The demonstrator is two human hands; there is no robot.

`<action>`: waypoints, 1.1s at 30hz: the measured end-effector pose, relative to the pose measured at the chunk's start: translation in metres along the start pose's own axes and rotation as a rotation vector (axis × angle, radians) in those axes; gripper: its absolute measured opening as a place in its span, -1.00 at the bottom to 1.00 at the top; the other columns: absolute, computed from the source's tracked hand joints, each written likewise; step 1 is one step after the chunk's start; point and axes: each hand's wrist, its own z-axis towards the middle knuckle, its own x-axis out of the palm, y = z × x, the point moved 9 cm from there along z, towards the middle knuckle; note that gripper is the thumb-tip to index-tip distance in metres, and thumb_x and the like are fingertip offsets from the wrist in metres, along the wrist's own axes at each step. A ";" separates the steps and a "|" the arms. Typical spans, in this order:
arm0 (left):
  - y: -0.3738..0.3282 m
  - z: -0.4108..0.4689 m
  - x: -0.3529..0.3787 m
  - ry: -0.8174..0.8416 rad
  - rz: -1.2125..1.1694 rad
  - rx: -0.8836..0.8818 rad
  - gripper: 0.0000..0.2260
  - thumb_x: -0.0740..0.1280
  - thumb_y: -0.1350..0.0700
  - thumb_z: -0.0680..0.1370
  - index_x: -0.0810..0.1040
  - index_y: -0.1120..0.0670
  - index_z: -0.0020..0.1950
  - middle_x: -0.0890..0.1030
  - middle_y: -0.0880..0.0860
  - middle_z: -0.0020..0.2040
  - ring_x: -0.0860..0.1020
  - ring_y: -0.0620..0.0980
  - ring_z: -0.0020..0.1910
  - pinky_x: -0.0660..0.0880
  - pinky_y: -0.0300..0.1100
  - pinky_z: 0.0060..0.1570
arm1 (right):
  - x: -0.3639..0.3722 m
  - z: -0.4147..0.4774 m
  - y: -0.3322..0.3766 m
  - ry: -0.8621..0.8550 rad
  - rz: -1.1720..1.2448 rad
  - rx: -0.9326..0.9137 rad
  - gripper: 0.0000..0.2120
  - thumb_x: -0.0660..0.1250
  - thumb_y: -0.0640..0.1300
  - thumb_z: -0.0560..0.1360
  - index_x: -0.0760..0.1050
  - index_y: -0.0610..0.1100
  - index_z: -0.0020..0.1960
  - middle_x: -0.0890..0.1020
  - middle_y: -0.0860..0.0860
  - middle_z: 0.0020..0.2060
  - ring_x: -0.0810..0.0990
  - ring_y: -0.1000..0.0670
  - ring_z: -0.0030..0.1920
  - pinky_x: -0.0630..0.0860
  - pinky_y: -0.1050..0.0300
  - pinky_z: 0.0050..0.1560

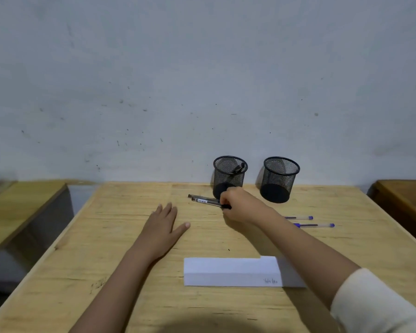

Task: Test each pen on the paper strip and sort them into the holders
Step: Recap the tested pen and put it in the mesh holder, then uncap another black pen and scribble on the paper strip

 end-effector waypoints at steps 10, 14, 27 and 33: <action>-0.001 -0.003 0.000 -0.012 -0.002 -0.010 -0.37 0.08 -0.22 0.57 0.08 0.12 0.52 0.02 0.07 0.56 -0.07 0.09 0.54 -0.06 -0.04 0.49 | 0.011 0.012 0.000 0.026 -0.066 0.072 -0.86 0.23 -0.26 0.44 0.53 -0.21 -0.06 0.54 -0.12 -0.05 0.53 -0.11 -0.10 0.53 0.01 -0.13; -0.002 -0.004 -0.002 -0.007 -0.005 -0.014 -0.37 0.08 -0.21 0.58 0.09 0.12 0.52 0.03 0.08 0.56 -0.06 0.10 0.54 -0.04 -0.03 0.49 | 0.019 0.010 -0.004 0.121 -0.019 0.093 -0.85 0.24 -0.25 0.44 0.53 -0.18 -0.03 0.56 -0.13 -0.02 0.56 -0.13 -0.07 0.56 -0.05 -0.02; -0.026 -0.014 -0.016 -0.034 -0.784 -0.085 -0.75 0.28 -0.03 0.55 0.49 0.15 -0.16 0.47 0.07 -0.13 0.46 -0.06 -0.12 0.48 -0.29 -0.10 | -0.045 -0.035 0.011 -0.217 0.742 0.106 -0.97 0.33 -0.23 0.43 0.48 -0.15 -0.16 0.55 -0.01 -0.28 0.53 0.02 -0.23 0.48 0.24 -0.14; -0.086 -0.026 -0.046 -0.097 -1.205 0.092 -0.81 0.27 0.15 0.57 0.60 0.22 0.07 0.62 0.12 -0.12 0.59 -0.09 -0.12 0.54 -0.35 -0.01 | -0.058 -0.080 0.002 -0.360 1.240 0.115 -0.79 0.33 -0.41 0.38 0.47 -0.13 -0.29 0.56 -0.13 -0.28 0.61 -0.15 -0.14 0.55 0.01 0.02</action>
